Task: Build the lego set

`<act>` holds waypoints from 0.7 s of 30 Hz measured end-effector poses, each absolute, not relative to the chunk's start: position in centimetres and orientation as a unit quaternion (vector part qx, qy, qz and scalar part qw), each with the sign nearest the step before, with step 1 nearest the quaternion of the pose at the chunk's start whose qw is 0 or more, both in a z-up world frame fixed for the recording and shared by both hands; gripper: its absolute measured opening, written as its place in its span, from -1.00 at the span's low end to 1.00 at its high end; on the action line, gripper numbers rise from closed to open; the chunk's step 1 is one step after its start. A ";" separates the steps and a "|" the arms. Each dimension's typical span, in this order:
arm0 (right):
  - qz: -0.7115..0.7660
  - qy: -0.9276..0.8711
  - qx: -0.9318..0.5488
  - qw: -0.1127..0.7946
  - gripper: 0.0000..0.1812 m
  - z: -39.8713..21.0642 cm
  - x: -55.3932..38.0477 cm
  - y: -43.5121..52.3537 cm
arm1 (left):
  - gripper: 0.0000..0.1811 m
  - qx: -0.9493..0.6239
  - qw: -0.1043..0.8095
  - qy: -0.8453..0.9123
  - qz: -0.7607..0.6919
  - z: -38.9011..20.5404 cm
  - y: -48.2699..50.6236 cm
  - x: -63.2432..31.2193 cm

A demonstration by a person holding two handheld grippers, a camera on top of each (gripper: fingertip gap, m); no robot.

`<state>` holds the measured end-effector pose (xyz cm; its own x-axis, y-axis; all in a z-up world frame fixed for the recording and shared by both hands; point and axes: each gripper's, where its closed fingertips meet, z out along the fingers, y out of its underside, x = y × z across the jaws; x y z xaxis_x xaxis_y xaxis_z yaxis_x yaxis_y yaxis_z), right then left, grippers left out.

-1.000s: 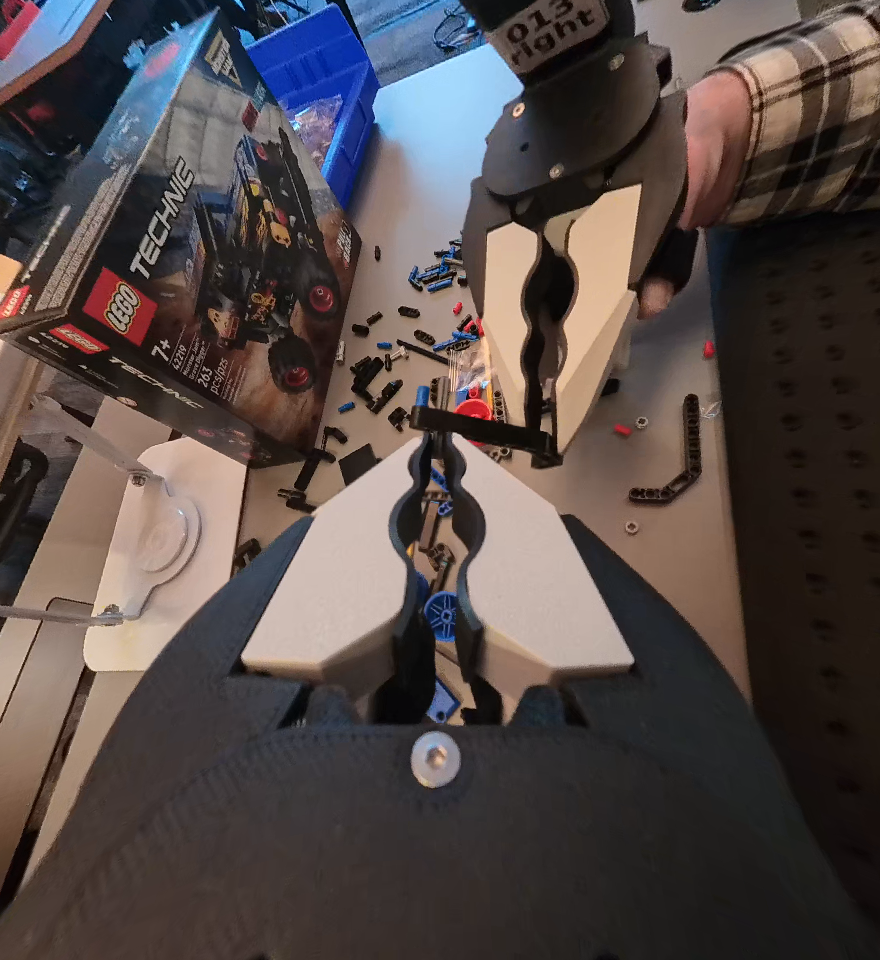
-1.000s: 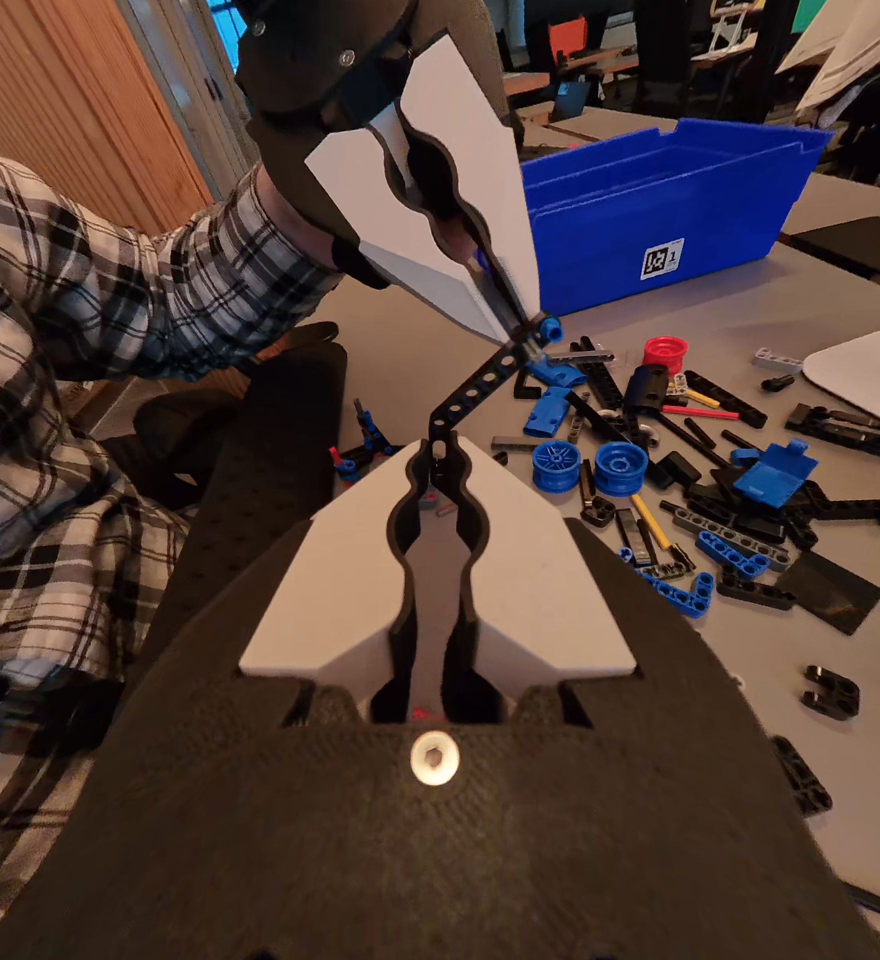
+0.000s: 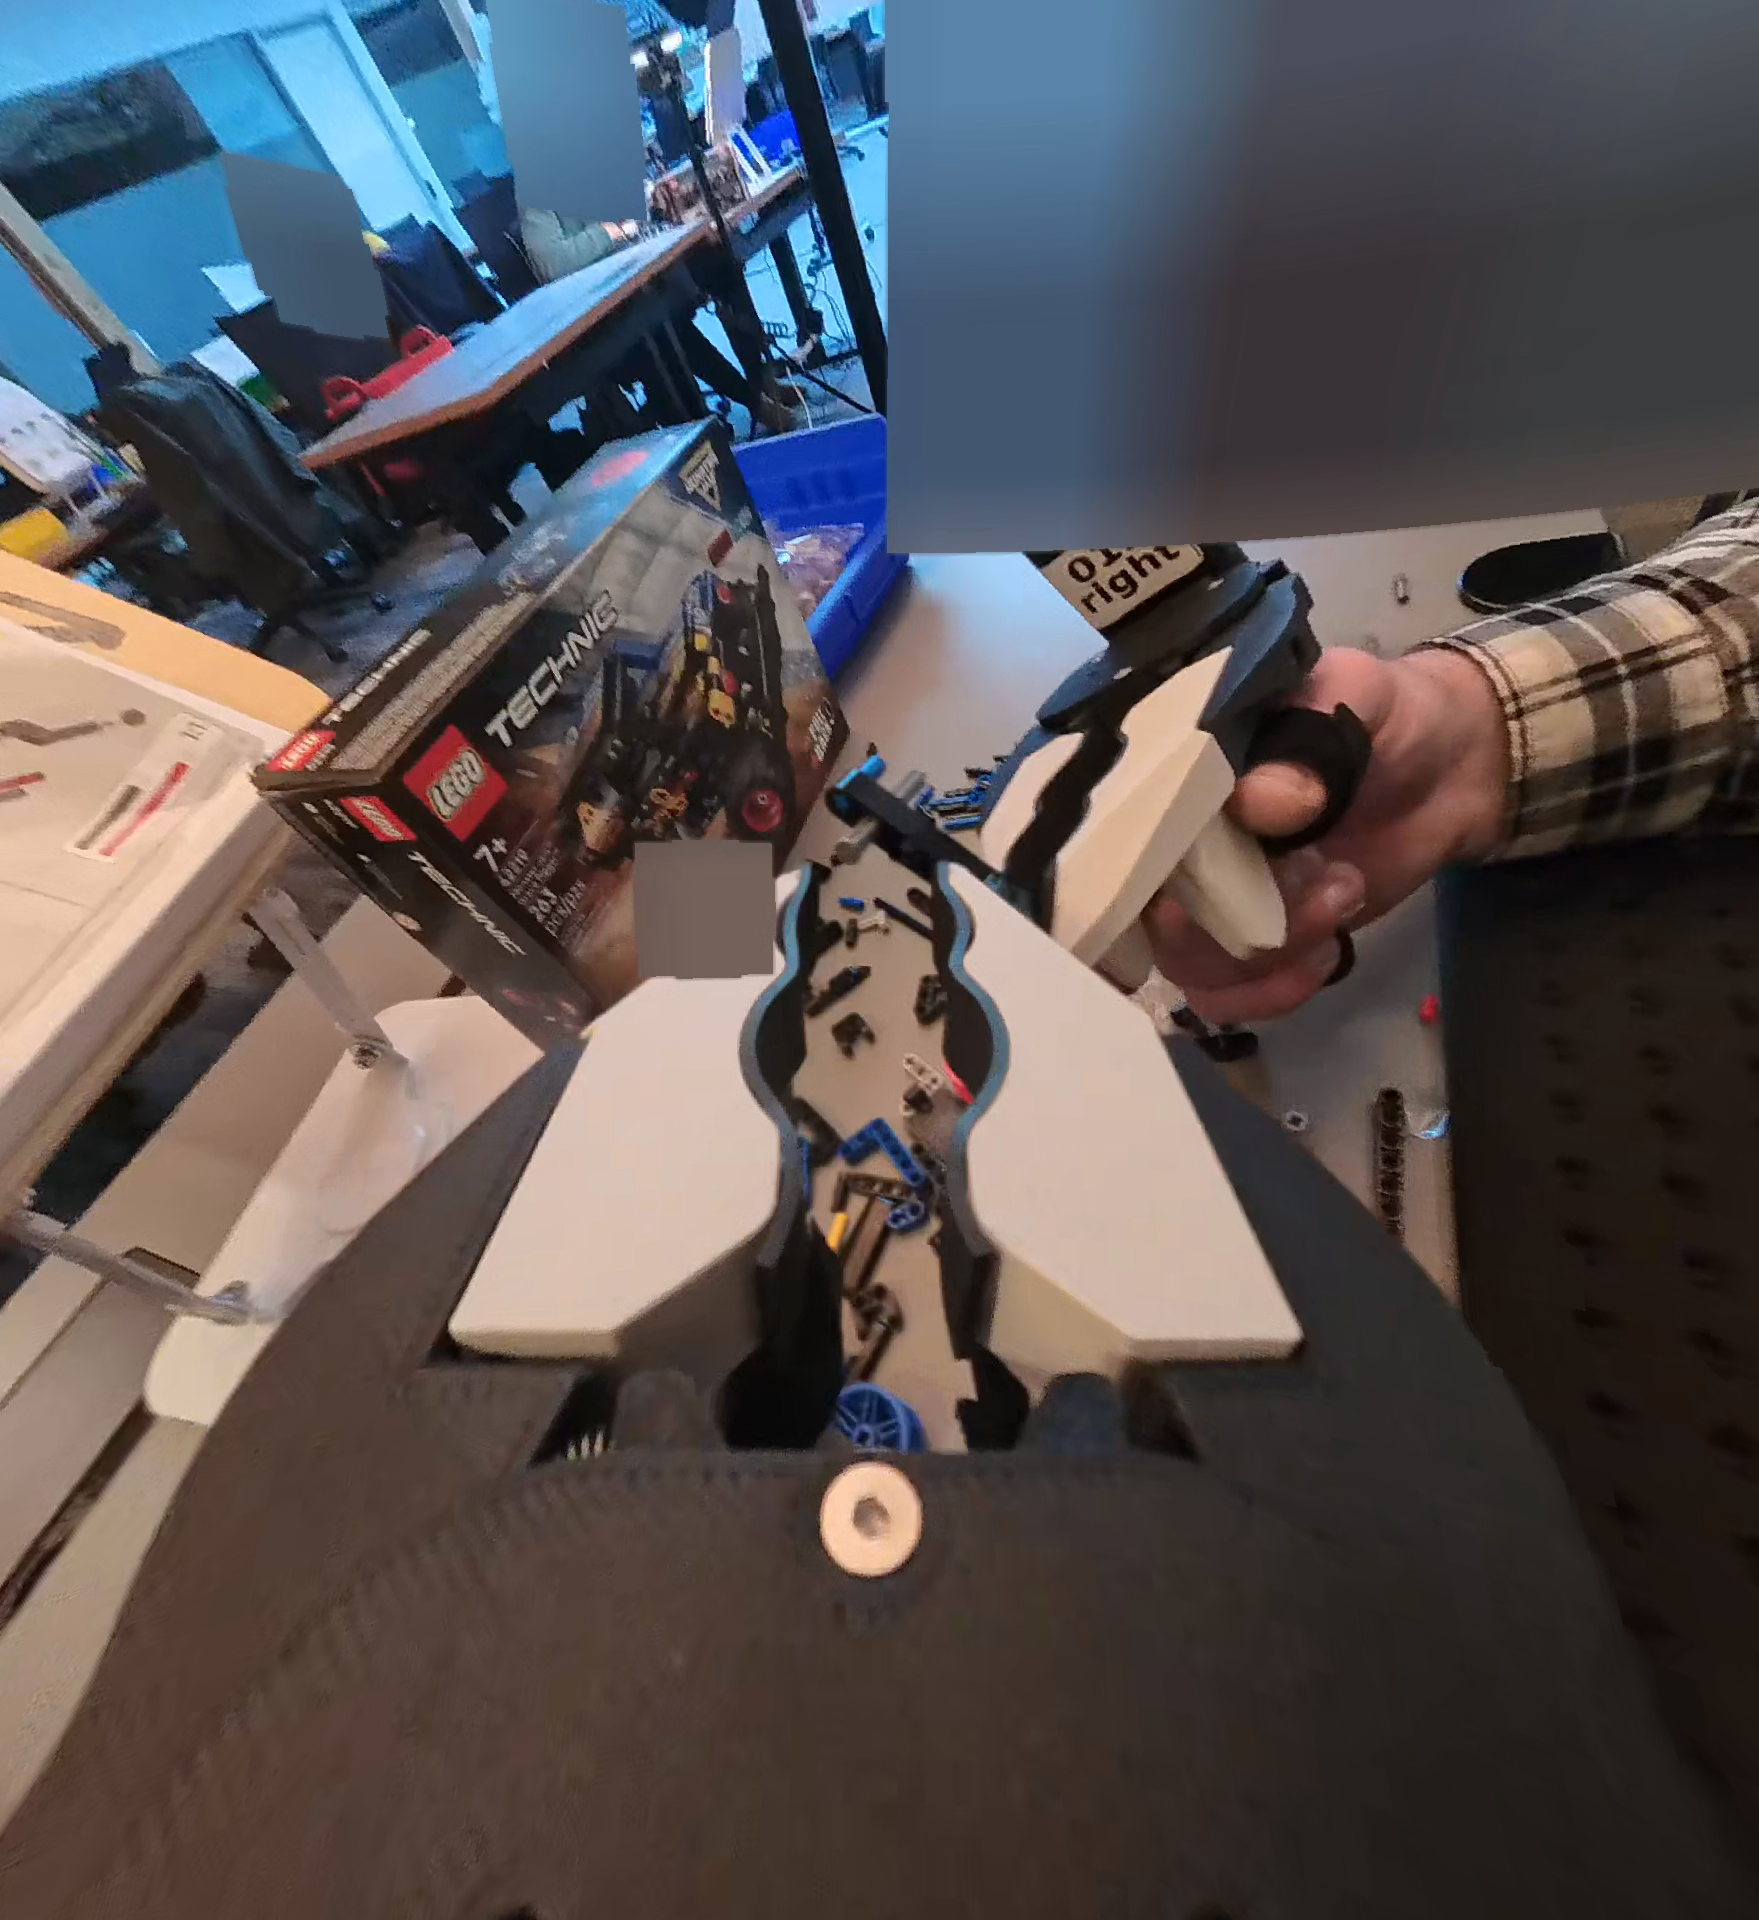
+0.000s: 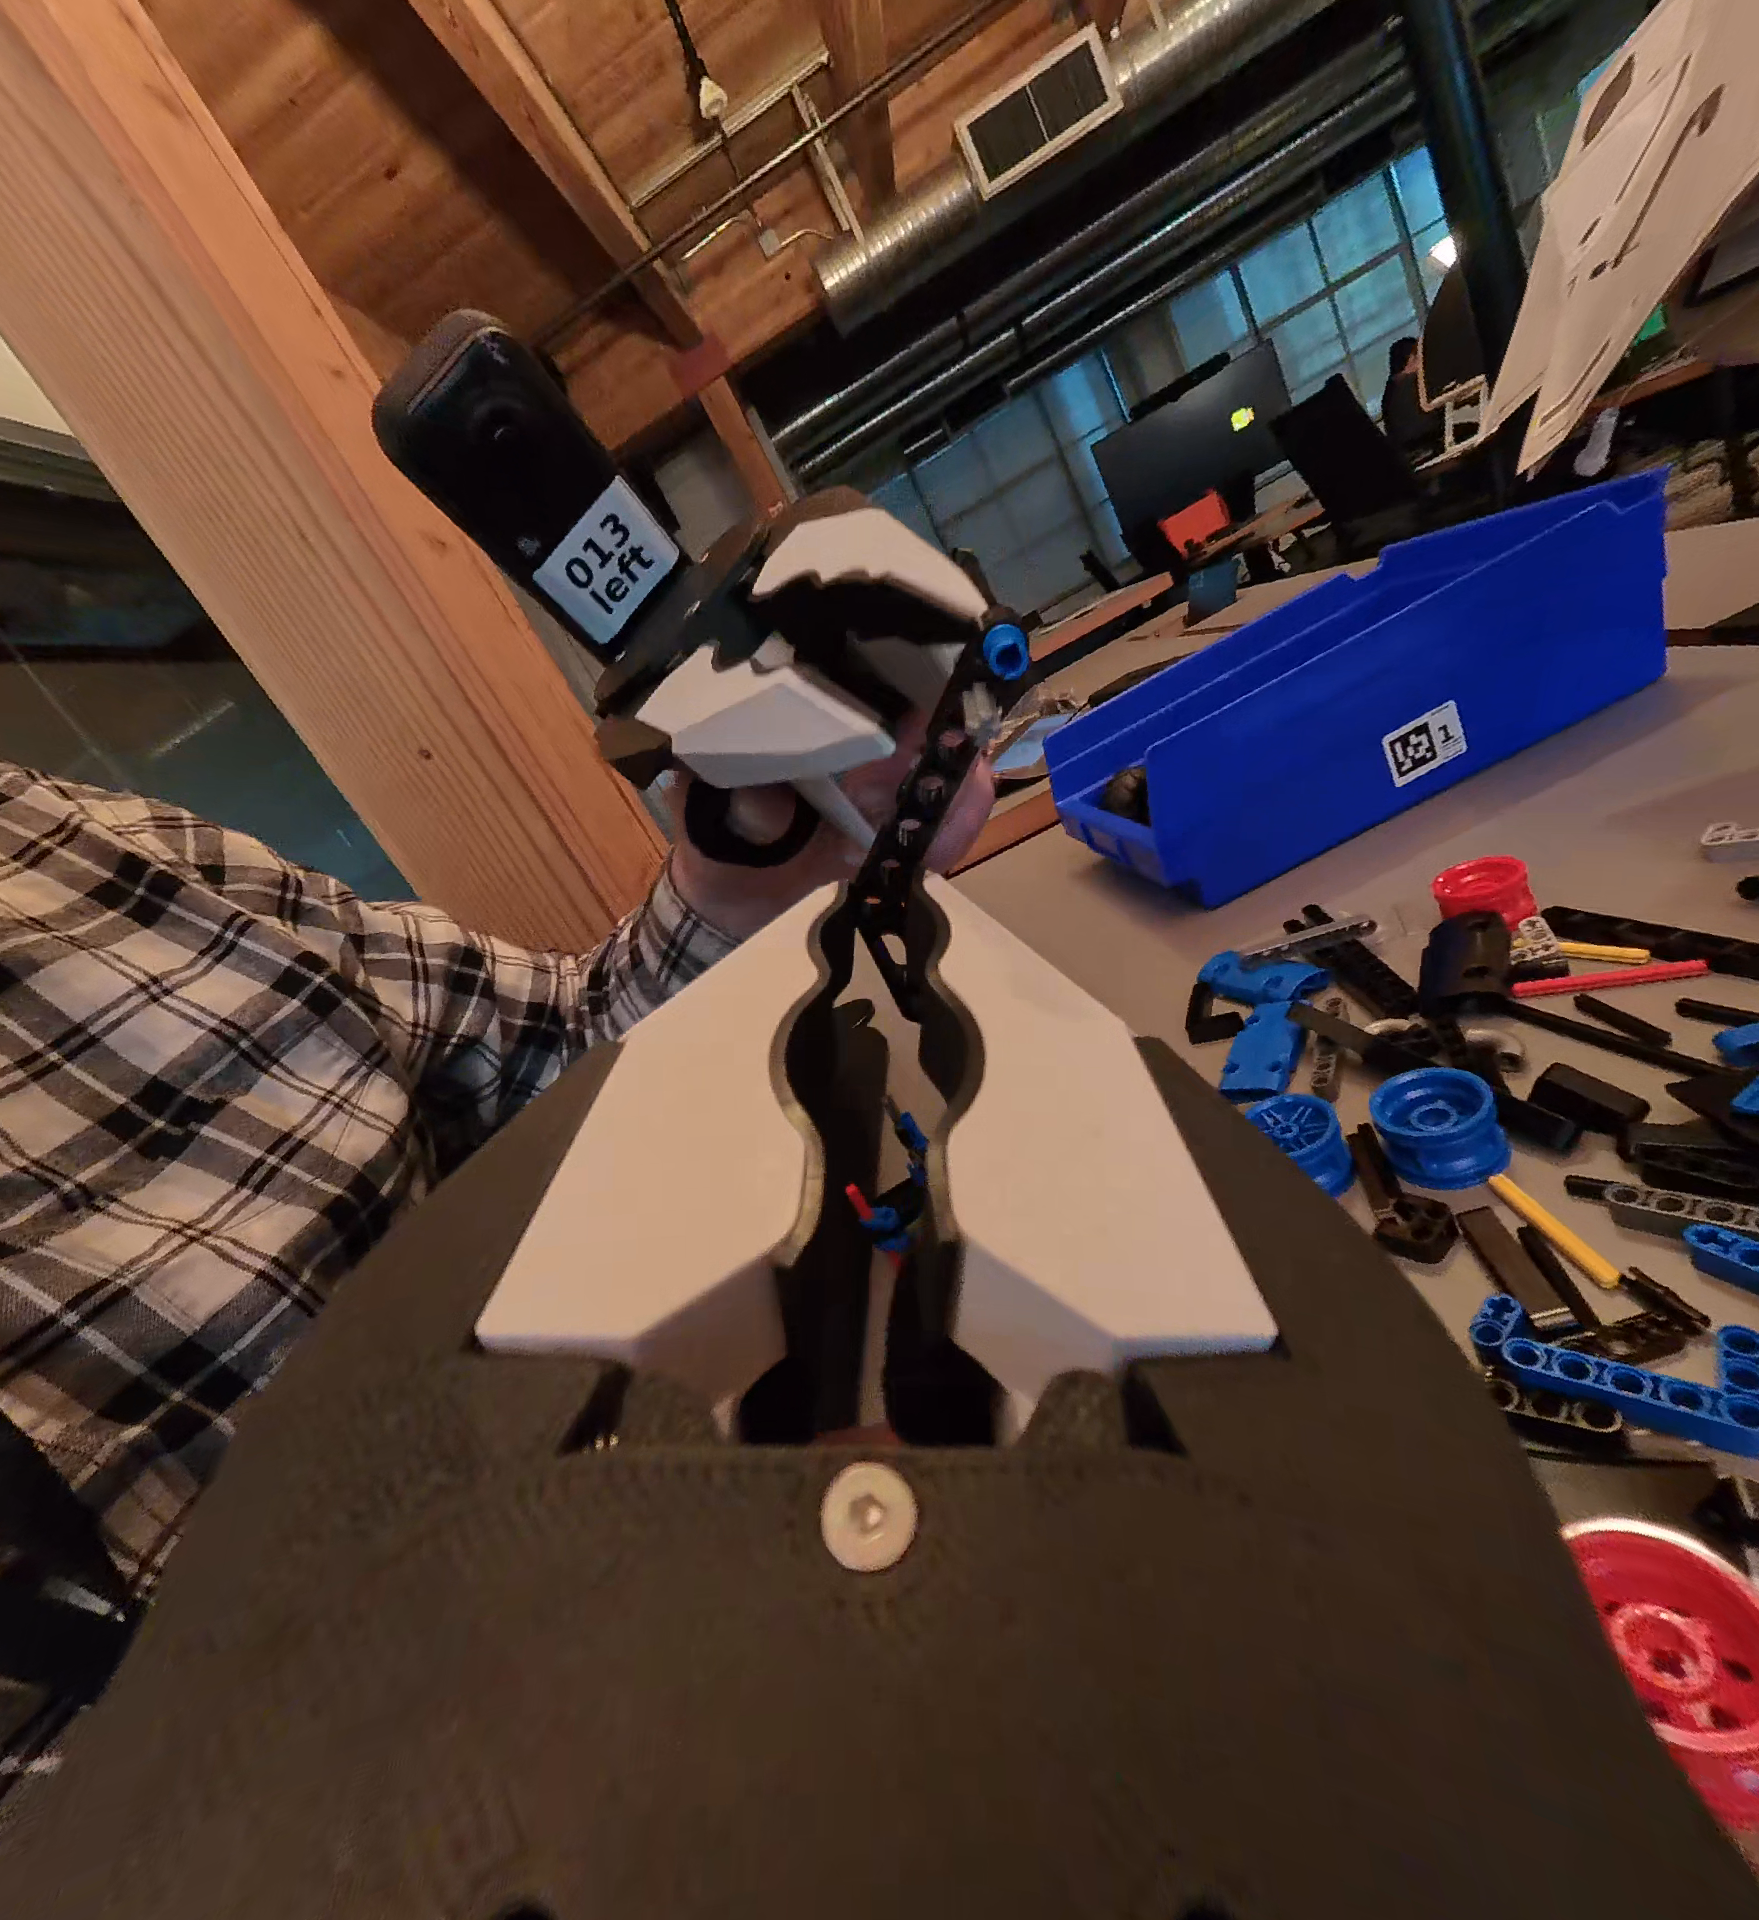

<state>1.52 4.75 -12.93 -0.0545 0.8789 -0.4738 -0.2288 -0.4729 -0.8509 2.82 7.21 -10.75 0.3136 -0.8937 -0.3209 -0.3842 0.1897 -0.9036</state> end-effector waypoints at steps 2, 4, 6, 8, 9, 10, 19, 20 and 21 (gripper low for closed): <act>0.659 -0.302 -0.547 0.418 -0.92 -13.0 1.4 4.7 | -0.83 -0.598 0.544 0.539 -0.236 -11.3 7.1 3.3; 0.651 -0.308 -0.550 0.422 -0.92 -13.1 1.3 4.6 | -1.00 -0.597 0.539 0.543 -0.242 -11.4 7.1 3.6; 0.643 -0.310 -0.555 0.427 -0.92 -13.3 1.4 4.8 | -1.00 -0.593 0.528 0.556 -0.245 -11.6 7.0 3.9; 0.632 -0.312 -0.562 0.432 -0.92 -13.5 1.6 4.9 | -1.00 -0.592 0.516 0.568 -0.247 -11.8 7.1 3.8; 0.630 -0.313 -0.563 0.434 -0.92 -13.5 1.6 5.0 | -0.93 -0.593 0.516 0.565 -0.252 -11.6 7.3 3.7; 0.627 -0.312 -0.564 0.437 -0.92 -13.4 1.6 5.0 | -0.89 -0.594 0.512 0.564 -0.260 -11.5 7.2 3.6; 0.609 -0.317 -0.577 0.443 -0.92 -14.0 1.4 5.2 | -0.81 -0.594 0.519 0.559 -0.255 -11.7 6.8 4.4; 0.605 -0.318 -0.578 0.446 -0.92 -13.9 1.5 5.3 | -0.82 -0.593 0.519 0.556 -0.262 -11.5 6.7 4.4; 0.601 -0.318 -0.579 0.450 -0.92 -13.9 1.5 5.4 | -0.82 -0.594 0.525 0.551 -0.261 -11.3 6.9 4.3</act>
